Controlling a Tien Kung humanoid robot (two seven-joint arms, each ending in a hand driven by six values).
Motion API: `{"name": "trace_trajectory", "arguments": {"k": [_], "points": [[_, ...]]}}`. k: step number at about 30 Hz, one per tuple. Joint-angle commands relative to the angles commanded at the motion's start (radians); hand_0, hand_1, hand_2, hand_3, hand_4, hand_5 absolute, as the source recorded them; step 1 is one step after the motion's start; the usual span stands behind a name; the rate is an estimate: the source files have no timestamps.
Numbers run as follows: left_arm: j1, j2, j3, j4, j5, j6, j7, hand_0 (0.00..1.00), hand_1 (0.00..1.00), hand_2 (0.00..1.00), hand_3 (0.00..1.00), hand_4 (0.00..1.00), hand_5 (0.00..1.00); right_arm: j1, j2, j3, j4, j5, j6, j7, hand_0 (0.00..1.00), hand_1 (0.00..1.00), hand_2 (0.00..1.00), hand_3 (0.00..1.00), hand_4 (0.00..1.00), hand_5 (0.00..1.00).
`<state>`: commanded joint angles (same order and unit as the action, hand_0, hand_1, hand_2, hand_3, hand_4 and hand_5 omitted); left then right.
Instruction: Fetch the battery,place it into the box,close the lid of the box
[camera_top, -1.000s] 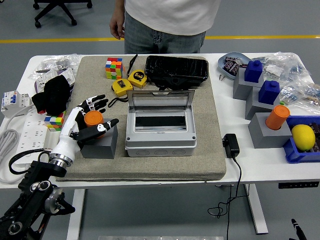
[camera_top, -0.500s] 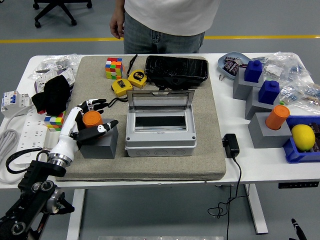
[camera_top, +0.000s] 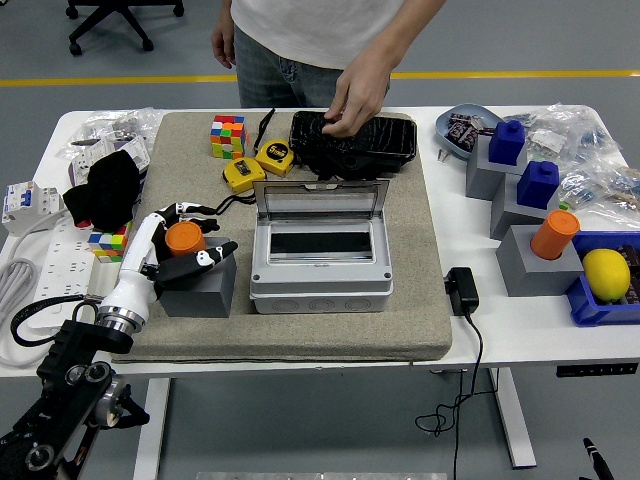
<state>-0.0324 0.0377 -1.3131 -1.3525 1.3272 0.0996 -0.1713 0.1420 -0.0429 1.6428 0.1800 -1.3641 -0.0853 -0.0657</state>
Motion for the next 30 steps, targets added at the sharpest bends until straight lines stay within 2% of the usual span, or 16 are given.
{"name": "trace_trajectory", "arguments": {"k": [4, 5, 9, 10, 16, 17, 30], "points": [[-0.001, 0.001, 0.001, 0.0, -0.002, 0.003, 0.0, 0.536, 0.527, 0.39, 0.477, 0.998, 0.002, 0.0, -0.001, 0.0, 0.0, -0.001, 0.0, -0.001, 0.811, 0.721, 0.728, 0.778, 0.998, 0.998], [-0.001, 0.001, 0.002, -0.001, -0.002, 0.005, 0.0, 0.345, 0.353, 0.301, 0.4, 0.998, 0.002, 0.0, -0.001, 0.0, 0.0, 0.0, 0.0, -0.001, 0.811, 0.721, 0.728, 0.779, 0.998, 0.998], [-0.002, 0.001, 0.004, 0.0, -0.006, 0.008, -0.001, 0.345, 0.353, 0.301, 0.4, 0.998, 0.002, 0.0, -0.001, 0.0, 0.0, 0.001, -0.001, -0.001, 0.811, 0.721, 0.728, 0.779, 0.998, 0.998], [-0.002, 0.001, 0.005, 0.0, -0.006, 0.008, -0.001, 0.244, 0.17, 0.197, 0.257, 0.998, 0.002, 0.0, -0.001, 0.0, 0.0, 0.001, -0.001, -0.001, 0.811, 0.721, 0.728, 0.778, 0.998, 0.998], [-0.003, 0.001, 0.006, 0.003, -0.012, -0.007, -0.001, 0.244, 0.17, 0.197, 0.257, 0.998, 0.002, 0.0, 0.0, -0.001, 0.0, 0.003, 0.0, 0.0, 0.811, 0.721, 0.728, 0.778, 0.998, 0.998], [-0.004, 0.001, 0.006, 0.003, -0.012, -0.008, -0.001, 0.196, 0.133, 0.15, 0.162, 0.998, 0.002, 0.0, 0.0, -0.002, 0.0, 0.004, 0.0, 0.0, 0.811, 0.721, 0.727, 0.779, 0.998, 0.998], [-0.01, -0.001, 0.005, 0.004, -0.011, 0.008, -0.005, 0.178, 0.108, 0.12, 0.127, 0.998, 0.002, 0.001, 0.0, -0.002, 0.0, 0.006, 0.0, 0.001, 0.811, 0.721, 0.727, 0.778, 0.998, 0.998]]}}
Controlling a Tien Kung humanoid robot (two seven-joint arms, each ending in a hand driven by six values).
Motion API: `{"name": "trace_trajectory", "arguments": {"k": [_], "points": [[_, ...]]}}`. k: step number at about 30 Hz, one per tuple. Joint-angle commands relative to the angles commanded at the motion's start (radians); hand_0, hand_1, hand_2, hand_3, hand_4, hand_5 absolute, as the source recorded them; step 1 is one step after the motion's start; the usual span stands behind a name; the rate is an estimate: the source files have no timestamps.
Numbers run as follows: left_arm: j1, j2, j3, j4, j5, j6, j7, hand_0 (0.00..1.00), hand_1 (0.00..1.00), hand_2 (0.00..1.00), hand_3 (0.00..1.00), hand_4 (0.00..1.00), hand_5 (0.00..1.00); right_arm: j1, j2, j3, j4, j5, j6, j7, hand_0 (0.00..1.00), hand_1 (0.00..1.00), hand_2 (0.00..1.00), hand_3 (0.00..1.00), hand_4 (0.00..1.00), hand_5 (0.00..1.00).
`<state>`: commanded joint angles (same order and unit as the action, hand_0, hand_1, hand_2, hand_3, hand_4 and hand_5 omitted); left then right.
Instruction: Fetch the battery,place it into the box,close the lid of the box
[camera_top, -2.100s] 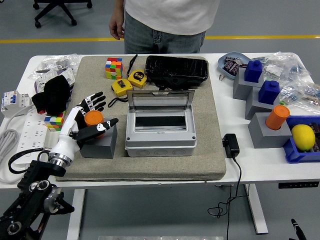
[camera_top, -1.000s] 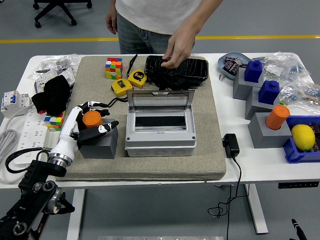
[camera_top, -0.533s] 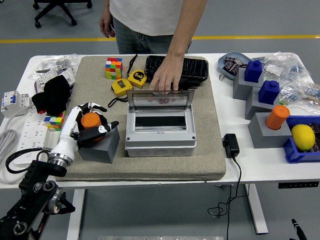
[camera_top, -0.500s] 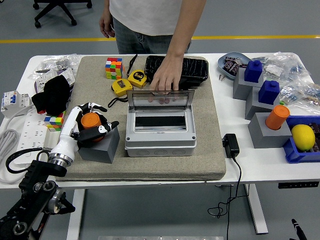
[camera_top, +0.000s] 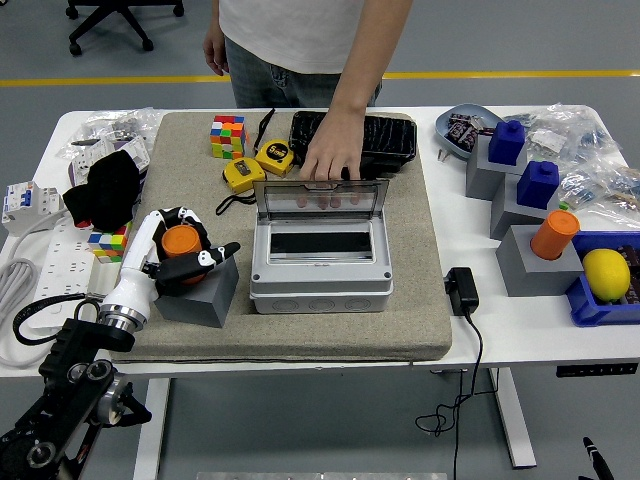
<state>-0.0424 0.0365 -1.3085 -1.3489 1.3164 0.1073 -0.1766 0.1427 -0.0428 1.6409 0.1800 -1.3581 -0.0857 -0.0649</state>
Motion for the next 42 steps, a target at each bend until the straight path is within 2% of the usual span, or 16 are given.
{"name": "trace_trajectory", "arguments": {"k": [16, 17, 22, 23, 25, 28, 29, 32, 34, 35, 42], "points": [[-0.01, 0.002, 0.001, -0.002, -0.041, 0.036, -0.031, 0.165, 0.088, 0.102, 0.106, 0.998, 0.002, 0.001, 0.0, 0.0, 0.0, -0.001, 0.0, -0.001, 0.81, 0.722, 0.727, 0.778, 0.998, 0.998], [-0.011, 0.003, 0.001, -0.002, -0.049, 0.039, -0.036, 0.136, 0.055, 0.07, 0.066, 0.998, 0.024, 0.001, 0.0, 0.0, 0.0, -0.001, 0.0, -0.002, 0.81, 0.721, 0.728, 0.778, 0.998, 0.998], [-0.014, 0.005, -0.002, -0.004, -0.082, 0.053, -0.054, 0.136, 0.055, 0.07, 0.066, 0.998, 0.024, 0.001, -0.001, 0.0, 0.0, -0.003, 0.0, -0.003, 0.81, 0.721, 0.728, 0.778, 0.998, 0.998], [-0.015, 0.005, -0.003, -0.004, -0.088, 0.058, -0.058, 0.116, 0.036, 0.051, 0.048, 0.998, 0.078, 0.0, -0.001, 0.0, 0.0, -0.004, 0.0, -0.003, 0.81, 0.721, 0.728, 0.778, 0.998, 0.998], [-0.016, 0.005, -0.003, -0.005, -0.097, 0.065, -0.063, 0.116, 0.036, 0.051, 0.048, 0.998, 0.078, 0.0, -0.001, 0.0, 0.0, -0.004, 0.0, -0.003, 0.81, 0.721, 0.728, 0.778, 0.998, 0.998], [-0.02, 0.007, -0.005, -0.006, -0.119, 0.085, -0.074, 0.116, 0.036, 0.051, 0.048, 0.998, 0.078, 0.0, 0.0, 0.0, 0.0, -0.006, 0.0, -0.003, 0.81, 0.721, 0.728, 0.778, 0.998, 0.998], [-0.02, 0.009, -0.005, -0.009, -0.125, 0.094, -0.077, 0.09, 0.002, 0.029, 0.022, 0.998, 0.205, 0.0, 0.0, 0.001, 0.0, -0.006, 0.0, -0.004, 0.81, 0.722, 0.727, 0.778, 0.998, 0.998], [-0.022, 0.016, -0.002, -0.025, -0.126, 0.125, -0.087, 0.09, 0.002, 0.029, 0.022, 0.998, 0.205, 0.0, -0.001, 0.001, 0.0, -0.007, 0.0, -0.004, 0.81, 0.722, 0.727, 0.778, 0.998, 0.998], [-0.024, 0.021, 0.001, -0.038, -0.089, 0.148, -0.089, 0.09, 0.002, 0.029, 0.022, 0.998, 0.205, 0.0, -0.001, 0.0, 0.0, -0.007, 0.0, -0.004, 0.81, 0.722, 0.727, 0.778, 0.998, 0.998], [-0.026, 0.024, 0.007, -0.049, -0.081, 0.16, -0.093, 0.074, 0.002, 0.017, 0.01, 0.998, 0.261, 0.0, -0.002, 0.001, 0.0, -0.008, 0.0, -0.005, 0.81, 0.721, 0.726, 0.778, 0.998, 0.998], [-0.039, 0.037, 0.027, -0.094, 0.009, 0.237, -0.098, 0.059, 0.002, 0.006, 0.002, 0.998, 0.289, 0.0, -0.001, 0.003, 0.0, -0.008, 0.0, -0.004, 0.811, 0.722, 0.726, 0.778, 0.998, 0.998]]}}
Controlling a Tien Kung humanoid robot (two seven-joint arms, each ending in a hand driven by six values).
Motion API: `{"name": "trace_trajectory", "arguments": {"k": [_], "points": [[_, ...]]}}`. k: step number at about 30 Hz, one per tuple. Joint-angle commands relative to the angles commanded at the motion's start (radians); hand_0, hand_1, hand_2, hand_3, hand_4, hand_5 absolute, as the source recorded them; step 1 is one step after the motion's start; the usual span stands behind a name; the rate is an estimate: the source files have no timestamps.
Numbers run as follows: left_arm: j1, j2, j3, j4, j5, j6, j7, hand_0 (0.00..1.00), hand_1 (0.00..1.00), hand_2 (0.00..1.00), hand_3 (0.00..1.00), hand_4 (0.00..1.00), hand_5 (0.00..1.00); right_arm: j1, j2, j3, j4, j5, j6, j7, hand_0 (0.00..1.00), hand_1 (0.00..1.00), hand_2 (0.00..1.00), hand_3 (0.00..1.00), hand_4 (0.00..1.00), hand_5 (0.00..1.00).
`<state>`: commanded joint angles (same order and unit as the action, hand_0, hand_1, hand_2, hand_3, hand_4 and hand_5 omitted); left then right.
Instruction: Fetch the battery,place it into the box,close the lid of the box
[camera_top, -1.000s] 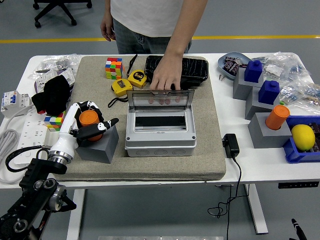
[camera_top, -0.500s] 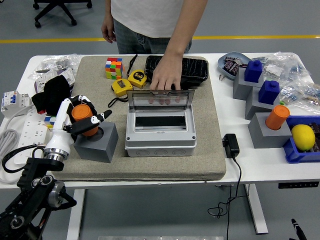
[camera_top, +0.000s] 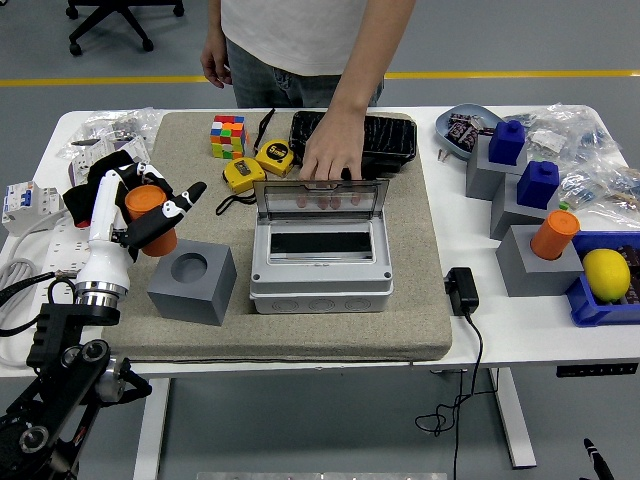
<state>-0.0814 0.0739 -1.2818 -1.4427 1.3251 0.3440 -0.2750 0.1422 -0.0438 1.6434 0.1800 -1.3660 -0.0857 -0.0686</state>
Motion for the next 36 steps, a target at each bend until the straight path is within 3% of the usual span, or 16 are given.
{"name": "trace_trajectory", "arguments": {"k": [13, 20, 26, 36], "points": [[-0.017, 0.034, 0.07, -0.089, 0.214, 0.095, 0.011, 0.059, 0.002, 0.002, 0.002, 0.987, 0.311, 0.001, -0.001, 0.004, 0.0, 0.002, -0.001, 0.0, 0.811, 0.721, 0.726, 0.777, 0.998, 0.998], [-0.038, 0.07, 0.171, -0.155, 0.429, 0.135, 0.042, 0.059, 0.002, 0.002, 0.002, 0.981, 0.314, 0.003, -0.002, 0.003, 0.0, 0.002, -0.001, 0.001, 0.812, 0.721, 0.726, 0.778, 0.998, 0.998], [-0.071, 0.09, 0.29, -0.148, 0.555, 0.14, 0.058, 0.06, 0.002, 0.002, 0.002, 0.979, 0.324, 0.004, -0.004, 0.004, 0.0, -0.001, -0.001, -0.002, 0.812, 0.721, 0.726, 0.777, 0.998, 0.998], [-0.104, 0.054, 0.39, -0.102, 0.621, 0.153, 0.059, 0.064, 0.002, 0.002, 0.002, 0.973, 0.334, 0.004, -0.003, -0.001, 0.0, -0.002, 0.0, -0.004, 0.812, 0.722, 0.726, 0.777, 0.998, 0.998]]}}
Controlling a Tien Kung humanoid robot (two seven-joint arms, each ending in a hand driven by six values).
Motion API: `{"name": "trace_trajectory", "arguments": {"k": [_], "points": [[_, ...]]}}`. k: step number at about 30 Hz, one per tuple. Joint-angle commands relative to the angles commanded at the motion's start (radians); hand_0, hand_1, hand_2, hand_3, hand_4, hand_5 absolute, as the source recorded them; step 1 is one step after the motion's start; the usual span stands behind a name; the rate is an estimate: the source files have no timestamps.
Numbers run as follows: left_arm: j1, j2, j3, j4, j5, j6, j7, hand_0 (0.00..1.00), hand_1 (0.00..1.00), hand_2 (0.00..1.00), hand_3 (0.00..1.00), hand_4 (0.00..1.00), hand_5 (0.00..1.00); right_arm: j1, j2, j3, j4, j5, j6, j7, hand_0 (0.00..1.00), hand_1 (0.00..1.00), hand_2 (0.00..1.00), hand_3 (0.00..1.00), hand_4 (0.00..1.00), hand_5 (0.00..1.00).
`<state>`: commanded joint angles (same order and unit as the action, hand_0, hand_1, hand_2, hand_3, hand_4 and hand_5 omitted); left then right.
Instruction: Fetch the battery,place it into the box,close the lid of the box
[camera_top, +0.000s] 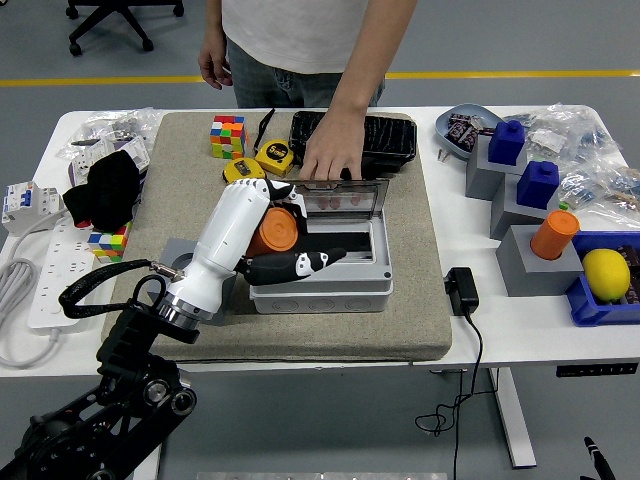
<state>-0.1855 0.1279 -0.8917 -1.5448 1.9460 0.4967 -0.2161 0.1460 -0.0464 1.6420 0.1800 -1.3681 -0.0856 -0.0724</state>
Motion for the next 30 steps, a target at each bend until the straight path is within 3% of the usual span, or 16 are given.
{"name": "trace_trajectory", "arguments": {"k": [13, 30], "points": [[-0.076, -0.026, 0.1, 0.107, -0.01, 0.009, -0.007, 0.064, 0.002, 0.002, 0.002, 0.969, 0.344, 0.005, -0.002, -0.002, 0.0, -0.012, 0.001, -0.003, 0.811, 0.721, 0.726, 0.777, 0.998, 0.998], [-0.165, -0.059, 0.129, 0.269, -0.032, 0.023, -0.021, 0.064, 0.002, 0.002, 0.002, 0.955, 0.367, 0.005, -0.004, -0.003, 0.0, -0.015, 0.001, -0.006, 0.811, 0.721, 0.726, 0.777, 0.998, 0.998]]}}
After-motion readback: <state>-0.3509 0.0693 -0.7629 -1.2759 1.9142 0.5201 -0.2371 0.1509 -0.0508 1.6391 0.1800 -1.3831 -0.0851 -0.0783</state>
